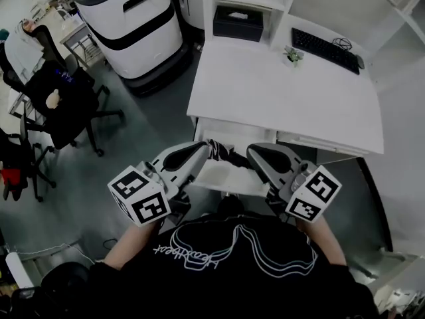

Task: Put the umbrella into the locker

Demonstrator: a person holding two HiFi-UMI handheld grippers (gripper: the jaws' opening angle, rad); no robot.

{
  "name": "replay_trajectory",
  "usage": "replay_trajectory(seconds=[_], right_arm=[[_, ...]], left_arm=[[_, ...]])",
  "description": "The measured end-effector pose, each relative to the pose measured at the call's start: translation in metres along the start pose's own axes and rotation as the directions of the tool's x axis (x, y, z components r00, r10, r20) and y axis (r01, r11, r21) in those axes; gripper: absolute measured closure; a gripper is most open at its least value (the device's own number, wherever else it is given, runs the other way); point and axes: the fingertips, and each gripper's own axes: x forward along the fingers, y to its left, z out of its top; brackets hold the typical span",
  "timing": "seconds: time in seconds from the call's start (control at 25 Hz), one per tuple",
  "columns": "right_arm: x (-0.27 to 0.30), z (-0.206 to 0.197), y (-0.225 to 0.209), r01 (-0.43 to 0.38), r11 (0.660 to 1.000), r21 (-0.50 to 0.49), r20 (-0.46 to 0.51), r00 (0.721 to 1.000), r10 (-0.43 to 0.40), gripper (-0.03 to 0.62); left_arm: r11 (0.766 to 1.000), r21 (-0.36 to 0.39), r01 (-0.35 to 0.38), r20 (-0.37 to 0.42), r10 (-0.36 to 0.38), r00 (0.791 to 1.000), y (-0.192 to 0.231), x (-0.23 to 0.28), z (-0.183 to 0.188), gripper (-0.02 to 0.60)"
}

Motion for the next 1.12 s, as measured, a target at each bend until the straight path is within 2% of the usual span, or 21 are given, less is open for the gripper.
replay_trajectory(seconds=[0.2, 0.48, 0.8, 1.12], right_arm=[[-0.019, 0.017, 0.012, 0.020, 0.999, -0.048, 0.046, 0.999, -0.018, 0.589], [-0.032, 0.031, 0.016, 0.036, 0.997, -0.061, 0.097, 0.995, -0.030, 0.591], [-0.029, 0.012, 0.016, 0.050, 0.998, -0.041, 0.068, 0.997, -0.047, 0.591], [-0.031, 0.010, 0.008, 0.060, 0.998, -0.021, 0.070, 0.996, -0.059, 0.591]], left_arm=[[0.996, 0.060, 0.066, -0.009, -0.066, 0.998, -0.027, 0.010, 0.006, 0.575], [0.990, 0.086, 0.116, -0.012, -0.115, 0.993, -0.045, 0.012, 0.010, 0.576], [0.986, 0.085, 0.145, -0.027, -0.143, 0.989, -0.043, 0.014, -0.003, 0.575], [0.983, 0.081, 0.166, -0.055, -0.162, 0.985, -0.044, 0.024, -0.010, 0.575]])
